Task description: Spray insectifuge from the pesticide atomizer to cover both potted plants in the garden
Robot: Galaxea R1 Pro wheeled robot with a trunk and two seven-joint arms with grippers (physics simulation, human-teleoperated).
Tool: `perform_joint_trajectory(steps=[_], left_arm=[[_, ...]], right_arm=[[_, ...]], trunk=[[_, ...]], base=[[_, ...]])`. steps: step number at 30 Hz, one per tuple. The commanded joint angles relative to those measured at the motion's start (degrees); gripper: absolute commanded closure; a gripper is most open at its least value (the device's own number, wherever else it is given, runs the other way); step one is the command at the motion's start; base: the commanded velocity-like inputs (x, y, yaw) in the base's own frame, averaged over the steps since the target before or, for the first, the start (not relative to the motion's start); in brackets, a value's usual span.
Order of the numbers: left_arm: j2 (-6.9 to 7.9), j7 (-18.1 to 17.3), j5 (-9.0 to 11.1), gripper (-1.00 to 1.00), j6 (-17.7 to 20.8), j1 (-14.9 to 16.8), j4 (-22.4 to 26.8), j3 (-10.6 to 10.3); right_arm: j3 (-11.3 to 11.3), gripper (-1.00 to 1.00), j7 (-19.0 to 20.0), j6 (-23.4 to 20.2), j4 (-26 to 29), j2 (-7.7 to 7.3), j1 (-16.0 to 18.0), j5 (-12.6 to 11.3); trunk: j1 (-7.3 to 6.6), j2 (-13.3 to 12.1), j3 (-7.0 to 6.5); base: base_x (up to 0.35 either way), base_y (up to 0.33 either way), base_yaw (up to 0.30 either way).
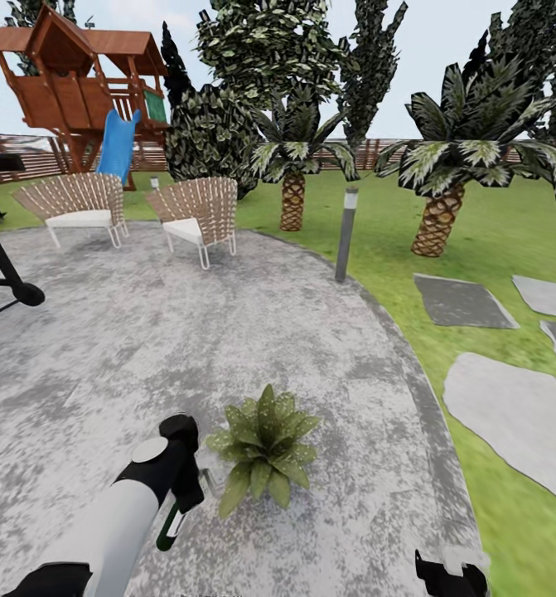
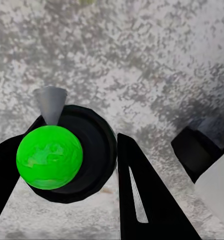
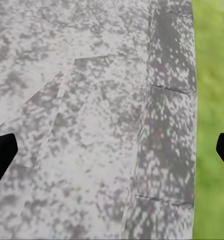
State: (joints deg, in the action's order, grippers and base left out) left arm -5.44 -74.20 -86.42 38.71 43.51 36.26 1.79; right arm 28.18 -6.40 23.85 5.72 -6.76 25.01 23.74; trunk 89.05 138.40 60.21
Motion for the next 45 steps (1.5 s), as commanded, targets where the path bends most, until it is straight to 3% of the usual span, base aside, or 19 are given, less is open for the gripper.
perform_joint_trajectory(steps=[1, 6, 7, 24, 36, 45], left_arm=[[-0.12, -0.2, -0.1, 1.00, 0.6, -0.1, 0.0, 0.2], [-0.18, -0.1, 2.8, 1.00, 0.6, -0.3, -0.1, 0.2], [-0.19, -0.1, 3.5, 1.00, 0.6, -0.3, -2.2, 0.2], [-0.16, 1.9, 3.7, 1.00, 0.6, -2.9, -4.3, 0.2], [-0.18, 1.9, 3.6, 1.00, 0.7, -2.9, -4.2, 0.3], [-0.15, 2.0, 3.6, 1.00, 0.7, -2.9, -4.0, 0.3]], right_arm=[[0.3, -1.00, -0.3, 0.2, -0.1, -0.01, 0.0, 0.6], [0.3, -1.00, -0.3, 0.2, -0.1, -0.01, 0.0, 0.6], [0.3, -1.00, -0.3, 0.2, -0.1, -0.02, 0.0, 0.6], [0.3, -1.00, -0.3, 0.1, -0.1, -0.01, 0.0, 0.6], [0.3, -1.00, -0.3, 0.1, -0.1, -0.01, 0.0, 0.6], [0.3, -1.00, -0.3, 0.1, -0.1, -0.01, 0.0, 0.6]], trunk=[[-0.01, 0.0, 0.05], [-0.01, 0.0, 0.05], [-0.01, 0.0, 0.05], [-0.01, 0.0, 0.07], [-0.01, 0.0, 0.29], [-0.01, 0.0, 0.42]], base=[[0.000, 0.000, 0.275], [0.000, 0.000, 0.274], [0.202, -0.063, 0.040], [0.188, -0.101, 0.012], [0.000, -0.003, 0.250], [-0.074, -0.215, 0.232]])
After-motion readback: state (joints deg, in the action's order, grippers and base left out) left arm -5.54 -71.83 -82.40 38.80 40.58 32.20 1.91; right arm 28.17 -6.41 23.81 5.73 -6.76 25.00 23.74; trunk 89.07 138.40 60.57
